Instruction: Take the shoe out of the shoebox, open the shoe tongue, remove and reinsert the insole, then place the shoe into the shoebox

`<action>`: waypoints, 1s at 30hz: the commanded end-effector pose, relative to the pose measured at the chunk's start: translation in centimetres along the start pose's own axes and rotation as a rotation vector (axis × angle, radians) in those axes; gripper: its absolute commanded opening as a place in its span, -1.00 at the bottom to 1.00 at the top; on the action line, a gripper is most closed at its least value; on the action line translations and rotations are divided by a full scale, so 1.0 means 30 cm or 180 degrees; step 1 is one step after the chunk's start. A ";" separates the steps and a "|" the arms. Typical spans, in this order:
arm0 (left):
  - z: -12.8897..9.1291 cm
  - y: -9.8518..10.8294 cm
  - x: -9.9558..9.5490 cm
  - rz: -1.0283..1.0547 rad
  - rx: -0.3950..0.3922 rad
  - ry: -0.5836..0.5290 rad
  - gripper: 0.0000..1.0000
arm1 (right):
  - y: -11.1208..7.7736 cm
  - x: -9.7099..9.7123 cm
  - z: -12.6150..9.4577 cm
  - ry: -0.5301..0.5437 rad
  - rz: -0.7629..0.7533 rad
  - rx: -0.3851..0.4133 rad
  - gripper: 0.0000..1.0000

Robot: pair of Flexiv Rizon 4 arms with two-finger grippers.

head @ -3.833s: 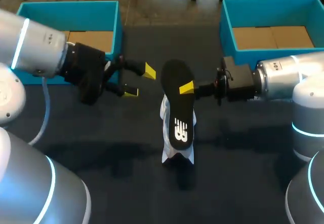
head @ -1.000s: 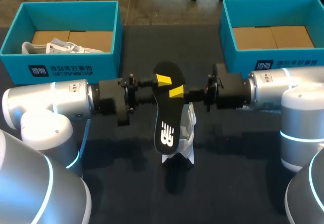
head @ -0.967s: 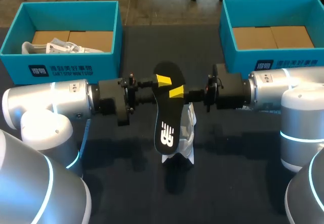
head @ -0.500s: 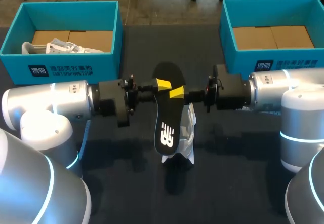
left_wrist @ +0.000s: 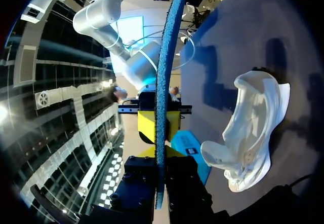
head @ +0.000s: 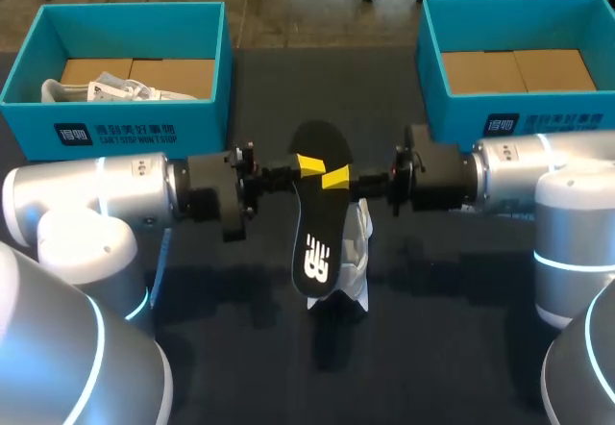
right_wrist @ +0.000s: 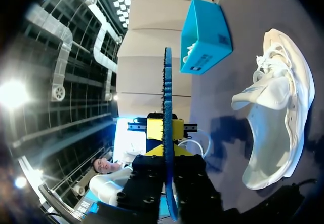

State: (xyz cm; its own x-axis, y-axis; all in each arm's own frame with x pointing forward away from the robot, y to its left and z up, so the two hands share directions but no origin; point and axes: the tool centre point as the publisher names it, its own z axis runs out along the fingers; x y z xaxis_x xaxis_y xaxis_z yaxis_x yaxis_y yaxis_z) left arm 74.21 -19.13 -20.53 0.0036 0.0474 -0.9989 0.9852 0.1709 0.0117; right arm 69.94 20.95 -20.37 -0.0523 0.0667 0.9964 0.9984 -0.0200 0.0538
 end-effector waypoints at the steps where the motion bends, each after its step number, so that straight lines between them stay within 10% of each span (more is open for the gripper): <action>1: -0.014 -0.004 0.001 -0.0009 0.0027 0.0048 -1.00 | -0.017 -0.006 -0.004 -0.0020 0.0019 -0.0015 1.00; 30: -0.099 -0.127 -0.057 -0.0895 0.0093 0.0301 -1.00 | -0.101 0.048 -0.229 -0.1086 -0.0691 -0.0134 1.00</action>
State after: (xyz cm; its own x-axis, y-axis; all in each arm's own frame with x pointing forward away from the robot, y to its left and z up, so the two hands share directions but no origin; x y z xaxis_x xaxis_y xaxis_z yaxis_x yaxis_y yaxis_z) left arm 70.37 -17.28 -18.84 -0.2855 0.0912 -0.9540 0.9498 0.1594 -0.2690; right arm 67.62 15.09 -19.50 -0.2513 0.3473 0.9034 0.9631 -0.0030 0.2690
